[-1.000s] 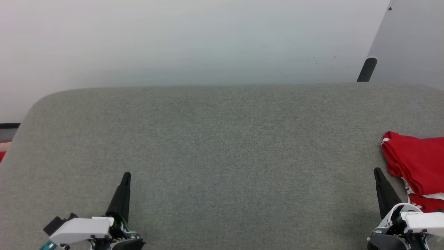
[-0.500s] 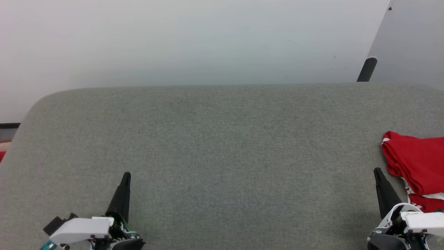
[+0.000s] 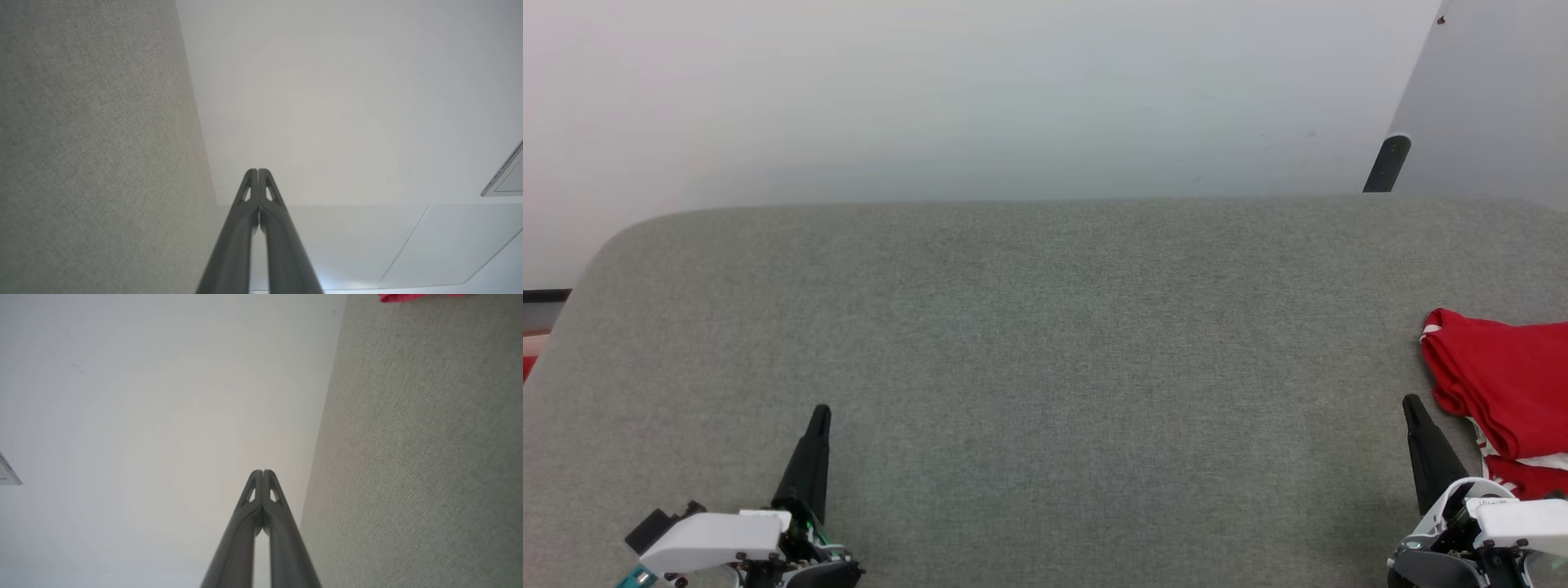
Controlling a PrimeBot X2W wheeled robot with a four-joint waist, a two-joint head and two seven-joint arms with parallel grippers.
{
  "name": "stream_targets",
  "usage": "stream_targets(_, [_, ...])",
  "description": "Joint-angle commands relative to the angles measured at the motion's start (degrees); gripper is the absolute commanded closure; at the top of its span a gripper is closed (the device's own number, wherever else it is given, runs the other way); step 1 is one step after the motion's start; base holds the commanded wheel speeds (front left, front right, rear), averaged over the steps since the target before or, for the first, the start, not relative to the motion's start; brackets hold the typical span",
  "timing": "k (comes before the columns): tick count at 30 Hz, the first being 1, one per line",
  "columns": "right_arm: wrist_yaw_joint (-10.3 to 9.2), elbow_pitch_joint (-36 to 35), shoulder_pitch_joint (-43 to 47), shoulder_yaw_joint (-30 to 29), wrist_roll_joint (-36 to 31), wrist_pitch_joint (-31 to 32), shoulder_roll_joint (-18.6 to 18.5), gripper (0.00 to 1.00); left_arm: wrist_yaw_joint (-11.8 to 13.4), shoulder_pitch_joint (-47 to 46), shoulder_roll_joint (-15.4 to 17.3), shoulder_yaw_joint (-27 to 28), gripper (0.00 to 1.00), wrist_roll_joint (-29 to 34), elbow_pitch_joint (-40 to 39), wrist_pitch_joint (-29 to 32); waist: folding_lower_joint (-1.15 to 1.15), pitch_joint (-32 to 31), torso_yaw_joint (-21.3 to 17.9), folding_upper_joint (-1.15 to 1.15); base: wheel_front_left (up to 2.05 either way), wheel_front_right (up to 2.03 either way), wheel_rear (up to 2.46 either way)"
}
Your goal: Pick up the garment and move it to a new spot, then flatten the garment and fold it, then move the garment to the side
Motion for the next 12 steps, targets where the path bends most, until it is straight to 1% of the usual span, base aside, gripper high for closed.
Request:
stream_targets(1, [0.02, 0.01, -0.15, 0.07, 0.25, -0.02, 0.15, 1.0, -0.18, -0.55, -0.09, 0.17, 1.0, 0.06, 0.06, 0.14, 0.0, 0.0, 0.0, 0.0, 0.0, 0.0, 0.0])
stream_targets(12, [0.02, 0.01, -0.15, 0.08, 0.25, -0.03, 0.15, 1.0, -0.18, -0.55, -0.1, 0.19, 1.0, 0.09, 0.06, 0.16, 0.0, 0.0, 0.0, 0.0, 0.0, 0.0, 0.0])
